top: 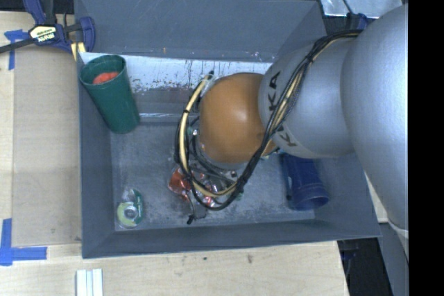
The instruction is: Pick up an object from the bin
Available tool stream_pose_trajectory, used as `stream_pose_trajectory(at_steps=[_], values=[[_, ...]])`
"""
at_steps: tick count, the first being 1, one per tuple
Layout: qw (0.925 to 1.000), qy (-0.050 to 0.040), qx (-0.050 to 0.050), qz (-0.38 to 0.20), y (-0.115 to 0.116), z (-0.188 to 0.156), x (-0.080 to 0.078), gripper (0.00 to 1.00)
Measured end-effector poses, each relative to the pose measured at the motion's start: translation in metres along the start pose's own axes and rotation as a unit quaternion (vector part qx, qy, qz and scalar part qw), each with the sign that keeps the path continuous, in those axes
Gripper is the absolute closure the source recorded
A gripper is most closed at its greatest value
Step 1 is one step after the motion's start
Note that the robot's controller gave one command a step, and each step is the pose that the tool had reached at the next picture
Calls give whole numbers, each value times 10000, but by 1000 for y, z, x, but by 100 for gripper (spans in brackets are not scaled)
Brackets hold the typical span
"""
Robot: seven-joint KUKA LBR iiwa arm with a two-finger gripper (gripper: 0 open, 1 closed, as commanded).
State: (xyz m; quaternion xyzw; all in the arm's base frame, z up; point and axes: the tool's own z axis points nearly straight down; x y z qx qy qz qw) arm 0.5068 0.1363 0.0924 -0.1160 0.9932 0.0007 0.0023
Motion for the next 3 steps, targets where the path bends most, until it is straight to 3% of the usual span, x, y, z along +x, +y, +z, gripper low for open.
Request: stream_pose_trajectory(at_steps=[1, 3], values=[[9826, -41, -15, -1855, -44, 19, 4, 100], [9826, -24, -19, -1857, -44, 15, 6, 100]])
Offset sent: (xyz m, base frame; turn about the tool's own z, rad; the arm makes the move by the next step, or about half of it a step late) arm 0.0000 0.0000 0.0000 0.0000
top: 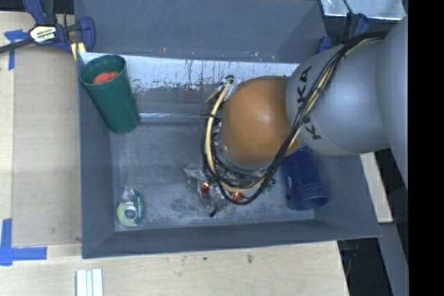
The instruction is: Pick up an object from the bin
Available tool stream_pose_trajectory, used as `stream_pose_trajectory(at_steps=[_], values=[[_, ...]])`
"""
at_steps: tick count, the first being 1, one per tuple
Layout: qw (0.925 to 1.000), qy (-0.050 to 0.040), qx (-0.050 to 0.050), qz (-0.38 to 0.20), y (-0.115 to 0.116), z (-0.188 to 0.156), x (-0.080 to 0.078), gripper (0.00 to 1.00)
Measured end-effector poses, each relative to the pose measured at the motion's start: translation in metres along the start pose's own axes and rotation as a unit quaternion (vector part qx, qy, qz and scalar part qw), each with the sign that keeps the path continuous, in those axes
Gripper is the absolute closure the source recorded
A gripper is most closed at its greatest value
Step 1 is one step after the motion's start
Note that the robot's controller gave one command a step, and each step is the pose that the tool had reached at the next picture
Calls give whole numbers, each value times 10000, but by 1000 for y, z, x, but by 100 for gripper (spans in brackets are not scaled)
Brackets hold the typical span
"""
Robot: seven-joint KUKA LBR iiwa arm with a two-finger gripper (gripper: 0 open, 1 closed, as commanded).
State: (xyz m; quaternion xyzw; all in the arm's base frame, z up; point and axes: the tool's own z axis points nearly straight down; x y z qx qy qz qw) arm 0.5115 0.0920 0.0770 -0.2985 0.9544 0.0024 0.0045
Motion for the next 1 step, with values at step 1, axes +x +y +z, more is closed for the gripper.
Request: stream_pose_trajectory(at_steps=[1], values=[[10000, 44, -18, 3, 1, -19, 2, 100]])
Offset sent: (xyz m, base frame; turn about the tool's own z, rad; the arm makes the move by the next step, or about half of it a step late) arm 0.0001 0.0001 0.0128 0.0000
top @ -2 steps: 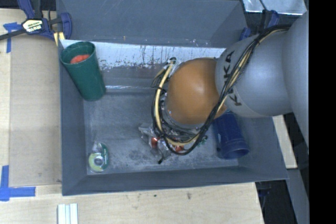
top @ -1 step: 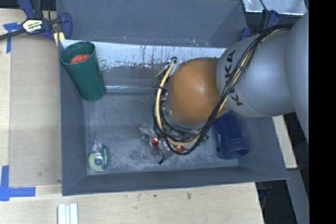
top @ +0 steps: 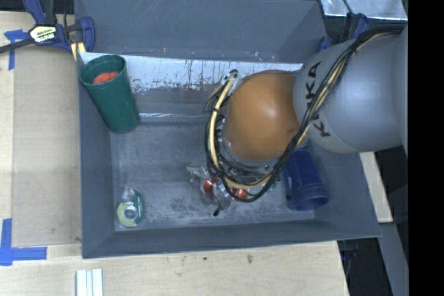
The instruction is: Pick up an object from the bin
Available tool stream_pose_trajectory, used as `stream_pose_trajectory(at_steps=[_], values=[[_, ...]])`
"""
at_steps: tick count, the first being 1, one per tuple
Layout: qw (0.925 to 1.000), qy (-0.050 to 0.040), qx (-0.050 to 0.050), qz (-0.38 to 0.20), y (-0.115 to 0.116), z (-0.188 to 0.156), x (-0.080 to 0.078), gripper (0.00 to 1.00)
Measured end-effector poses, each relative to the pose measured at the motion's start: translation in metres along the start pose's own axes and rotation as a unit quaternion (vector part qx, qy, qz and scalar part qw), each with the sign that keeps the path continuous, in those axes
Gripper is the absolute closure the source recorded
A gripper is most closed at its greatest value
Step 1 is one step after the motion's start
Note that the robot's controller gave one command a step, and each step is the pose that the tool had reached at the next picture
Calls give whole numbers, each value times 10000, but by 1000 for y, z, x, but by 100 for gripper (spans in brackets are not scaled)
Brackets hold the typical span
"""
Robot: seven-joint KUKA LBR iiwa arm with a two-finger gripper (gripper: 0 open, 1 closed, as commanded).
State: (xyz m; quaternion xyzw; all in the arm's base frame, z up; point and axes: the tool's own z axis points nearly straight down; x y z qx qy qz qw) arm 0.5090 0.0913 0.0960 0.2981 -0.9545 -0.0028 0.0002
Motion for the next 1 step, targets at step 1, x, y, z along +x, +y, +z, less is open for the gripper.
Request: stream_pose_trajectory(at_steps=[1], values=[[10000, -24, 12, 4, -1, -24, -1, 100]])
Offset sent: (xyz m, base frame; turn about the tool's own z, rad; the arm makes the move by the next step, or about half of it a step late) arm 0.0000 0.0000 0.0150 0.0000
